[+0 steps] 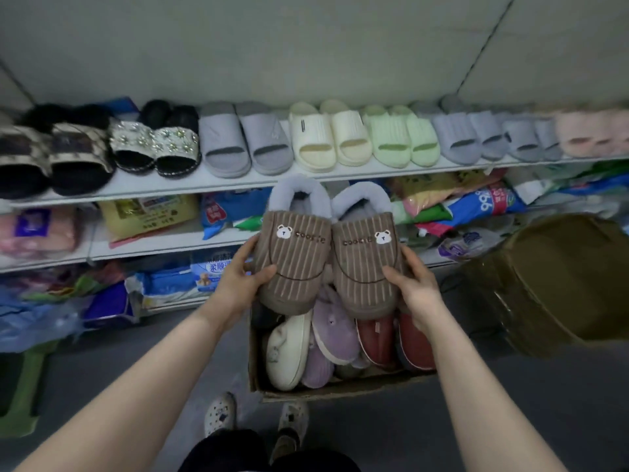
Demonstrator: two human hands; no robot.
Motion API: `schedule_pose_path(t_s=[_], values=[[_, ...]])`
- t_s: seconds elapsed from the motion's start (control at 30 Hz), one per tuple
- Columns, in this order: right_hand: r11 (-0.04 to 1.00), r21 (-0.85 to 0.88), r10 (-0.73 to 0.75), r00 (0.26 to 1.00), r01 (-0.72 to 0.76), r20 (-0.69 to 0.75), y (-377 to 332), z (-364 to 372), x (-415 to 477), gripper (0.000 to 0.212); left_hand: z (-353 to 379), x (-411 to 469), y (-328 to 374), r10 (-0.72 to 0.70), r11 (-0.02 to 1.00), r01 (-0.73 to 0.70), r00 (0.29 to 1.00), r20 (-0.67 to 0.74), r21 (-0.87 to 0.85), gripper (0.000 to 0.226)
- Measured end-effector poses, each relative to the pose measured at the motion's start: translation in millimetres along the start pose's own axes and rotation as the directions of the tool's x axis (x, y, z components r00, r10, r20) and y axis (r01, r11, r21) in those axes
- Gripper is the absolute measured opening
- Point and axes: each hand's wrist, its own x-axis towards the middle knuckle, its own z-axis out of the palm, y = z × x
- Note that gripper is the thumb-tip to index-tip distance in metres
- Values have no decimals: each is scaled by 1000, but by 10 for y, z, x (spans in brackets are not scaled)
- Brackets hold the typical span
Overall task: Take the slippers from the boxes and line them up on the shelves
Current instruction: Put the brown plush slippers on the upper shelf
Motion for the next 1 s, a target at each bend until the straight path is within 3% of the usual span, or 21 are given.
schedule_pose_path(t_s=[0.23,0.4,0.5,0.8,1.0], values=[[970,42,-242,966,239,86,-971,233,25,56,-394,-246,1009,252,965,-249,967,-28,85,66],[921,115,-389,905,373,174,-1656,402,-103,44,-600,-538,1631,398,917,-397,917,-28,43,62],[887,157,-459,865,434,203,-2029,533,-192,53,-767,-747,1949,481,877,-480,877,-16,26,61],[728,295,-685,648,619,332,-3261,1029,-697,41,-1265,-1554,2849,656,751,-660,747,-106,-7,64],[653,438,-757,534,618,376,-4079,1494,-1101,41,-1654,-2010,3461,750,644,-765,633,-191,-7,63]])
